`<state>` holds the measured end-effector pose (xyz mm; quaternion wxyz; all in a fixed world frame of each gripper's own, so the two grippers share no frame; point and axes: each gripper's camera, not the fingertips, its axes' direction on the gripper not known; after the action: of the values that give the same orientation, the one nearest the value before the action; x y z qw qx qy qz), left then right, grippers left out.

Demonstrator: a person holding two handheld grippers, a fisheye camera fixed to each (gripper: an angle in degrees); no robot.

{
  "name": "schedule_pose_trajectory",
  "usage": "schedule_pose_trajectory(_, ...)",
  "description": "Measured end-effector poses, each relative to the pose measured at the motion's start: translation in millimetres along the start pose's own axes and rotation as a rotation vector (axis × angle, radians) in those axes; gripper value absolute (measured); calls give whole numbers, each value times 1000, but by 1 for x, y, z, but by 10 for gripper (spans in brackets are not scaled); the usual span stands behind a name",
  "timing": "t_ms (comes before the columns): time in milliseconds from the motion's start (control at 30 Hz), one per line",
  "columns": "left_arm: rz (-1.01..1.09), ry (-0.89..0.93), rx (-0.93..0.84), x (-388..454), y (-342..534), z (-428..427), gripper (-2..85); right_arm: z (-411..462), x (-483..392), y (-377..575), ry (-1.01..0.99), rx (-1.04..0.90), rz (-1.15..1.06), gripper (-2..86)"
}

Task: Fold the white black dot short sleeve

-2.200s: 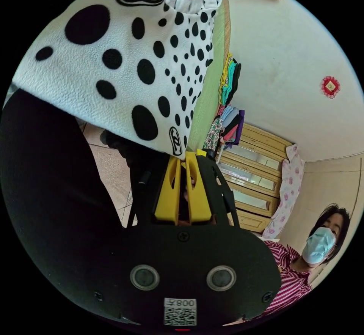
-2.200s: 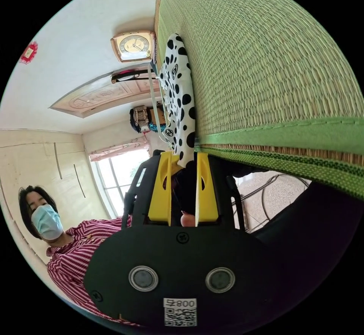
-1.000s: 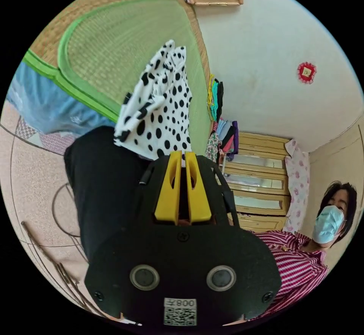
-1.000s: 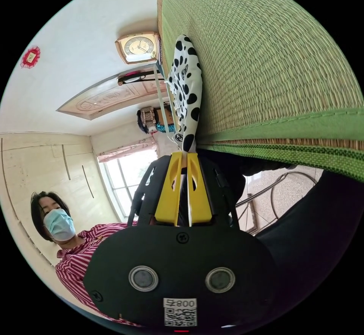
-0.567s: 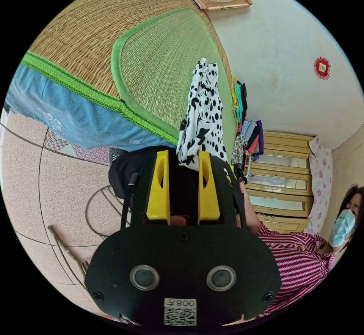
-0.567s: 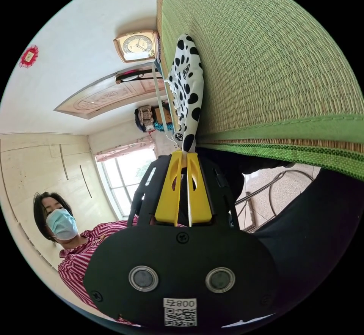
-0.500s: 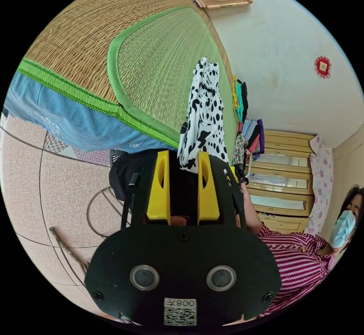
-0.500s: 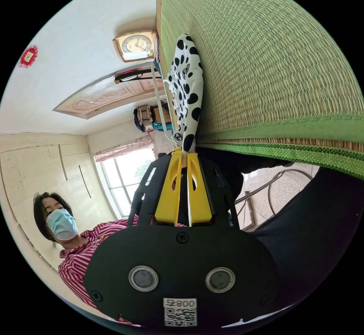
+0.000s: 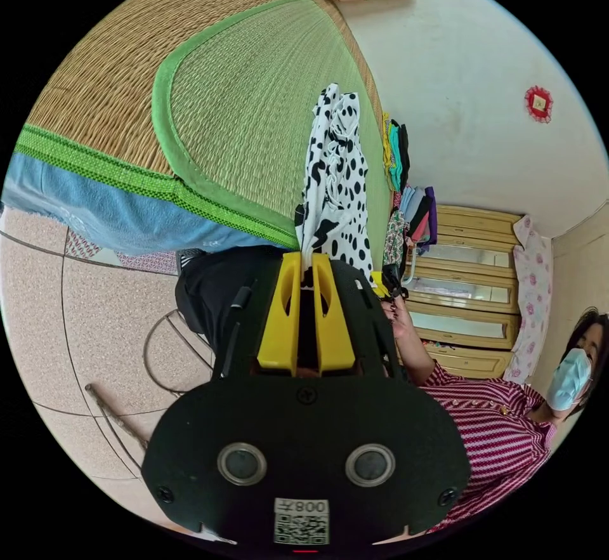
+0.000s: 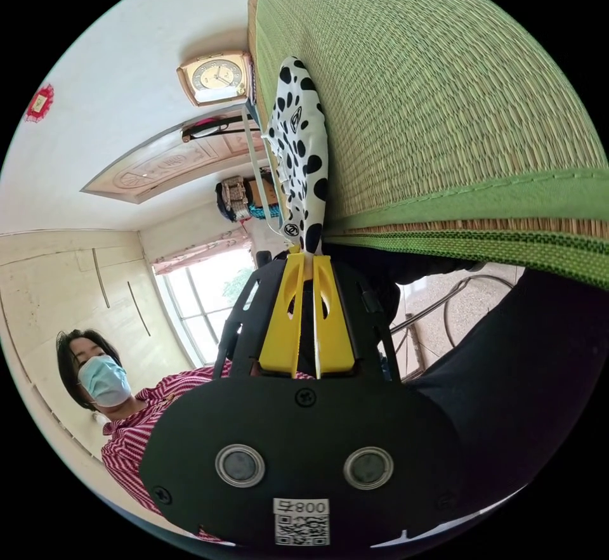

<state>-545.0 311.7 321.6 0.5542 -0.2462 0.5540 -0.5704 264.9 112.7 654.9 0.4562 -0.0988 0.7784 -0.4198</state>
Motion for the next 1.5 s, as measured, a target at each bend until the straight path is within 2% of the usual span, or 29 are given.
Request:
schedule_pose_trajectory(233,-10,-7,-6,4,12,9,33,13,7,14,1,-1,-10,19)
schedule_pose_trajectory(600,49,203,78,24,57,1,26,34,10,57,-7,1,-62,20)
schedule_pose_trajectory(900,184,368,186,65,90,-22,25,29,-27,123,-56,47,-229,20)
schedule_pose_trajectory(1167,307,470,201,102,106,-20,26,25,-72,200,-97,116,-407,20)
schedule_pose_trajectory(1500,409,489,157,128,111,9,25,30,-97,285,-100,189,-514,19)
